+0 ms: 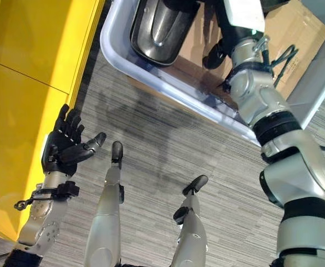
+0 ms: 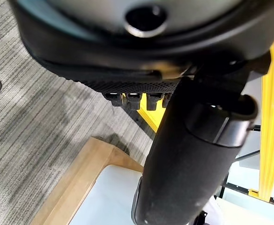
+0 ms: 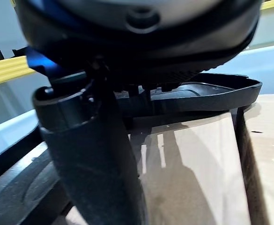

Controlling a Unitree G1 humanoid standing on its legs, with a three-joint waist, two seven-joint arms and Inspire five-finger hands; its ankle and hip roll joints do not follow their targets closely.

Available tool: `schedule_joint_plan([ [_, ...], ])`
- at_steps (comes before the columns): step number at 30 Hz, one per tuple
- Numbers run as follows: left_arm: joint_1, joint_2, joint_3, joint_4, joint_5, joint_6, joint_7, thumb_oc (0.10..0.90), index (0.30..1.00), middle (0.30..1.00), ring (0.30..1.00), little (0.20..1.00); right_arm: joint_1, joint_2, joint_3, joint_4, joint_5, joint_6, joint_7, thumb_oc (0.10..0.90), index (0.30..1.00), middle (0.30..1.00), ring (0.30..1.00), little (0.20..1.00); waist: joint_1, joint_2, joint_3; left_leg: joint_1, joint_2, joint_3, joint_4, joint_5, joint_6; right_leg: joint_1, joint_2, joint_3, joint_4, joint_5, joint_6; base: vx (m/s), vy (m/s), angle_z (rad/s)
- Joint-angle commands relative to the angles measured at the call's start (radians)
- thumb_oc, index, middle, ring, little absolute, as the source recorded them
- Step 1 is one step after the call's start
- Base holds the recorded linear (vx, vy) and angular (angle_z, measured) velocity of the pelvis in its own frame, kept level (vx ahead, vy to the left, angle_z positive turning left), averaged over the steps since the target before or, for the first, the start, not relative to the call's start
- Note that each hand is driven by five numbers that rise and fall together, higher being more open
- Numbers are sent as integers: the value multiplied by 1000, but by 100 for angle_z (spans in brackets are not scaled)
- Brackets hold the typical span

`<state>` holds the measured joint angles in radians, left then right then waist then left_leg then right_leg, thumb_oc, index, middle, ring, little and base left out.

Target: Move parts from the plastic box to the shelf.

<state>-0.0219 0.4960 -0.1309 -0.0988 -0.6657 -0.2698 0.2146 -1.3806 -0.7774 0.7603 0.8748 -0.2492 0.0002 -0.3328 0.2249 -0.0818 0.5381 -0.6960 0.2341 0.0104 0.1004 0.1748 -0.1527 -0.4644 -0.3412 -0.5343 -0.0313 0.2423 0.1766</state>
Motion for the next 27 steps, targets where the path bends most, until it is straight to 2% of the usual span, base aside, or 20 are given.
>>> schedule_joint_plan([
  [1,24,41,7,-168,-25,-104,-1,900,1000,1000,1000,1000,-154,-96,123,60,-8,-1,-10,900,1000,1000,1000,1000,18,7,-18,55,16,28,-34,-39,-26,77,-32,34,99,-78,85,8,-2,7],
  [5,32,39,9,-168,-18,-101,-15,900,1000,1000,1000,1000,-102,-122,207,131,-74,-7,60,900,1000,1000,1000,1000,17,5,-18,37,13,22,-29,-42,-25,63,-29,28,103,-80,85,8,-2,10],
  [8,39,39,12,-168,-14,-97,-19,900,1000,1000,1000,1000,-65,-134,231,121,-106,-14,89,900,1000,1000,1000,1000,15,2,-18,37,14,22,-25,-44,-26,64,-28,28,102,-80,85,-1,6,8],
  [17,52,46,30,-161,6,-91,-35,900,1000,1000,1000,1000,97,-177,190,124,-156,-31,132,900,1000,1000,1000,1000,-2,-1,-18,56,19,29,-26,-48,-25,65,-28,36,104,-77,85,-1,2,0],
  [27,63,53,36,-145,17,-87,-54,900,1000,1000,1000,1000,273,-289,154,133,-213,-50,174,900,1000,1000,1000,1000,-23,-10,-18,88,29,37,-46,-32,-33,79,-29,31,104,-78,85,-10,-10,-2],
])
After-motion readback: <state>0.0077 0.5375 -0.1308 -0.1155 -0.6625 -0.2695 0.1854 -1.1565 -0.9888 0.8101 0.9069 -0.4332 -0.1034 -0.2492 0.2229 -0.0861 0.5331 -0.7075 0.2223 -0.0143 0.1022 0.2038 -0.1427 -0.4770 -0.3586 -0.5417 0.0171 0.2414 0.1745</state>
